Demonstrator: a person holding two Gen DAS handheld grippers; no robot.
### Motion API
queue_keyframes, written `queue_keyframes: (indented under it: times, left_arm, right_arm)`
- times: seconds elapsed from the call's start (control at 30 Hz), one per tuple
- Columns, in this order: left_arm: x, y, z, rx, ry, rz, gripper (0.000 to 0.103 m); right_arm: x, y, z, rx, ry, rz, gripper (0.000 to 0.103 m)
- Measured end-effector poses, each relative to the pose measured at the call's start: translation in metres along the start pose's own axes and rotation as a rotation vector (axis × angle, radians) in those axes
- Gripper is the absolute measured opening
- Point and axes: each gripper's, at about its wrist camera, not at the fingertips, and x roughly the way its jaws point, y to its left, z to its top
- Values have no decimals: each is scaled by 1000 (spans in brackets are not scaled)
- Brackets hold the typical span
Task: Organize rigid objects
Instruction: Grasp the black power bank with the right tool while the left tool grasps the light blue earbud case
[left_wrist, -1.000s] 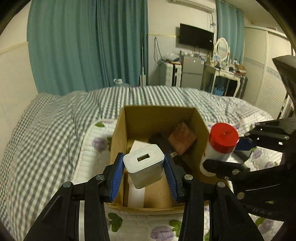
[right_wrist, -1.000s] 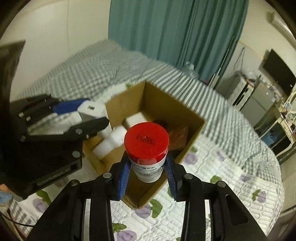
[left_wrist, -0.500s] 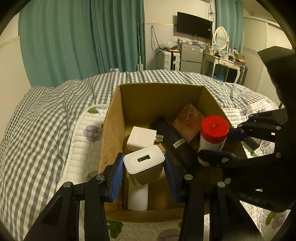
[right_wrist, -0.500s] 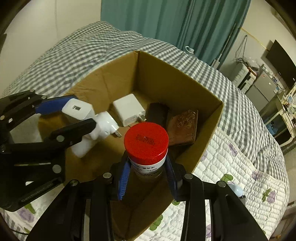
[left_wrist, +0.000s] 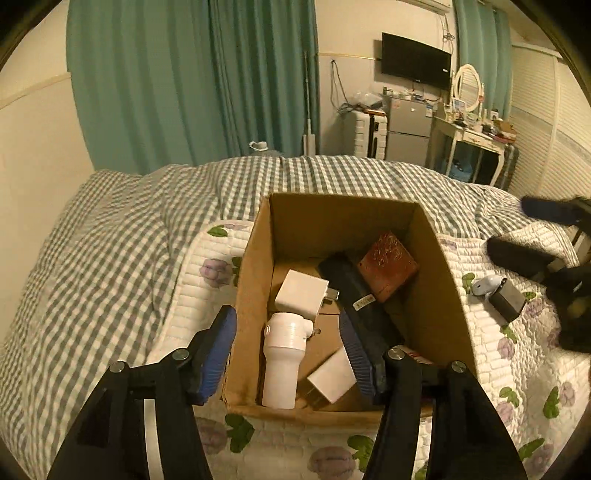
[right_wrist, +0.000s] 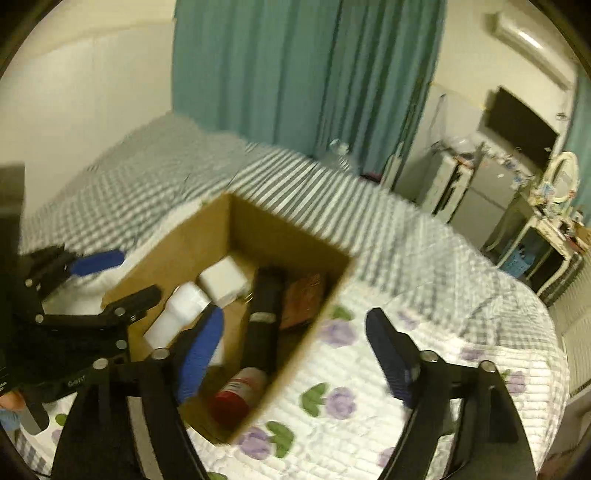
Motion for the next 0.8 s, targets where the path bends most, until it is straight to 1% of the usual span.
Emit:
queue_keyframes:
  times: [0.03,0.1,0.17,0.33,0.4,0.43,0.53,0.67,0.73,0.8]
  left_arm:
    - [-6,-5,2,4,-9,6,62]
    - [-17,-14,7,18,-27,16,66]
    - [-26,-26,11,32,-48,17,67]
    - [-48,-67,22,49,-96,-11,69]
    - [-51,-85,25,57,-106,-26,70]
    - [-51,-98,27,64,-107,-36,70]
    - [-48,-132,28,85,-98,-71,70]
    - [-34,-173,22,117,-71,-86,70]
    - [-21,-190,19,130,-44,-94,70]
    - [-6,-202,16,137,-19,-87,70]
  right_arm:
    - [-9,-8,0,13,-21,-14,86]
    - [-27,-24,0,40,-63,-44,93]
    - [-48,-43,-4,62,-107,-82,94]
    - [-89,-87,-21,101,-177,-165,99]
    - [-99,-101,-30,107,-192,-194,103]
    - [-103,-109,-36,107,-195,-209,103]
    - [-109,-131,-55,124,-177,-222,103]
    - [-90,-157,-85,155,-89,-224,103]
    - [-74,-167,-102,187,-29,-226,103]
    - [-56,-179,-117,216,30,-204,103]
